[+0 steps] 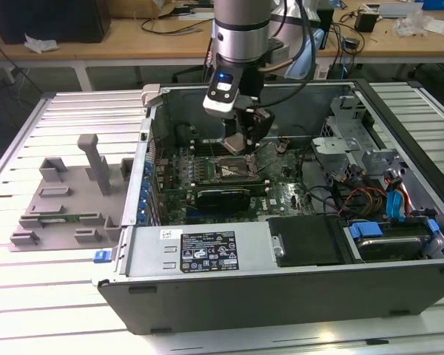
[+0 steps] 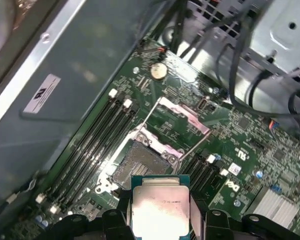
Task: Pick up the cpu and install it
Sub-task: 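Place the cpu into insertion slot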
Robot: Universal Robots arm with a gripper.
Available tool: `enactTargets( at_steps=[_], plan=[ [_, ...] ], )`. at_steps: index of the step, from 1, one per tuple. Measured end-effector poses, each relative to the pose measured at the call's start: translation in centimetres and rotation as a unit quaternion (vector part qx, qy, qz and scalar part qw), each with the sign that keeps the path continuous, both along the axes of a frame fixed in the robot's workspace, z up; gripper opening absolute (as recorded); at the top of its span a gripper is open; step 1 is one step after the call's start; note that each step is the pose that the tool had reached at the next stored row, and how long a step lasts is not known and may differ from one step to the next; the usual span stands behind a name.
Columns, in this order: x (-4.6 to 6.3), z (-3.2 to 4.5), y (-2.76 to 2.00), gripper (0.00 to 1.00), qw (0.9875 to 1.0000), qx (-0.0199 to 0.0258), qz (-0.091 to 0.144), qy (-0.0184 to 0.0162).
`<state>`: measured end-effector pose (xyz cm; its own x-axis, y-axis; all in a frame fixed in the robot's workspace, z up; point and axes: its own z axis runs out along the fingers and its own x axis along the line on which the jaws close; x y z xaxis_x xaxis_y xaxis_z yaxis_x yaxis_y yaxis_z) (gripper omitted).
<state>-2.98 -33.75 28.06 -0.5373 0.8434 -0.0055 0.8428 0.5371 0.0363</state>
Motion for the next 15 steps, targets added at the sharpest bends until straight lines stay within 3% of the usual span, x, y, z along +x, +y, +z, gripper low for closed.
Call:
enactTargets(
  at_steps=[5,9,11,15],
  plan=[
    [0.00,0.00,0.00,0.55,0.9989,0.0000,-0.047,0.0000],
    [0.00,0.00,0.00,0.55,0.9940,0.0000,-0.109,0.0000],
    [0.00,-0.01,0.00,0.55,0.9903,0.0000,-0.139,0.0000],
    [0.00,-0.01,0.00,0.55,0.9851,0.0000,-0.172,0.0000]
  ],
)
